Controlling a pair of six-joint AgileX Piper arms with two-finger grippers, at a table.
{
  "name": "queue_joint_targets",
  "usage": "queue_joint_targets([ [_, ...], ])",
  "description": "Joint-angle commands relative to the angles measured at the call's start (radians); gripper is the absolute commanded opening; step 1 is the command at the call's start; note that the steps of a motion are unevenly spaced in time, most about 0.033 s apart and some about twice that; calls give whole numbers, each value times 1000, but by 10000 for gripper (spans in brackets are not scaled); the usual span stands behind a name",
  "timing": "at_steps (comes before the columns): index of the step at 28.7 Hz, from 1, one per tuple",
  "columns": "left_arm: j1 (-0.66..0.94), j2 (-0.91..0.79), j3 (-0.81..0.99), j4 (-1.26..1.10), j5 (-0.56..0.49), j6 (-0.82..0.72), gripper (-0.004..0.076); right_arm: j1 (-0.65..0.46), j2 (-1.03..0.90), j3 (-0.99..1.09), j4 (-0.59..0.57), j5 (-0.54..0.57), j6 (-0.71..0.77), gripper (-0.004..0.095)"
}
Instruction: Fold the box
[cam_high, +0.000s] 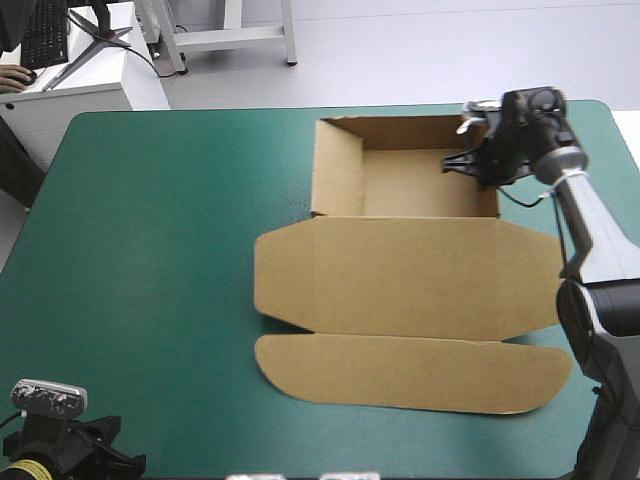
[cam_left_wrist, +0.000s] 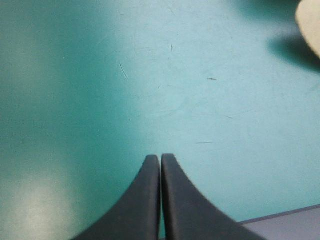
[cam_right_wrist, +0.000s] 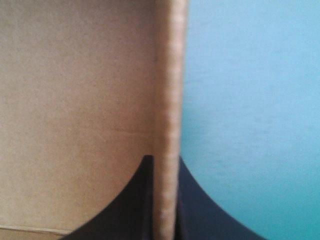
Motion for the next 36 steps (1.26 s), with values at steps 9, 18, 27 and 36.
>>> queue_joint_targets([
  [9,-4,14,-23,5,34,-13,-10,-562,-106,15,-13,18,-88,-19],
  [18,-4,14,-23,5,34,-13,-10,-732,-106,27,-36,18,-50,76],
  [27,-4,14,-23,5,34,-13,-10,-734,-106,27,6,18,-46,493],
  [36,-4,14,-23,5,34,-13,-10,-734,-192,27,33,18,-41,494],
])
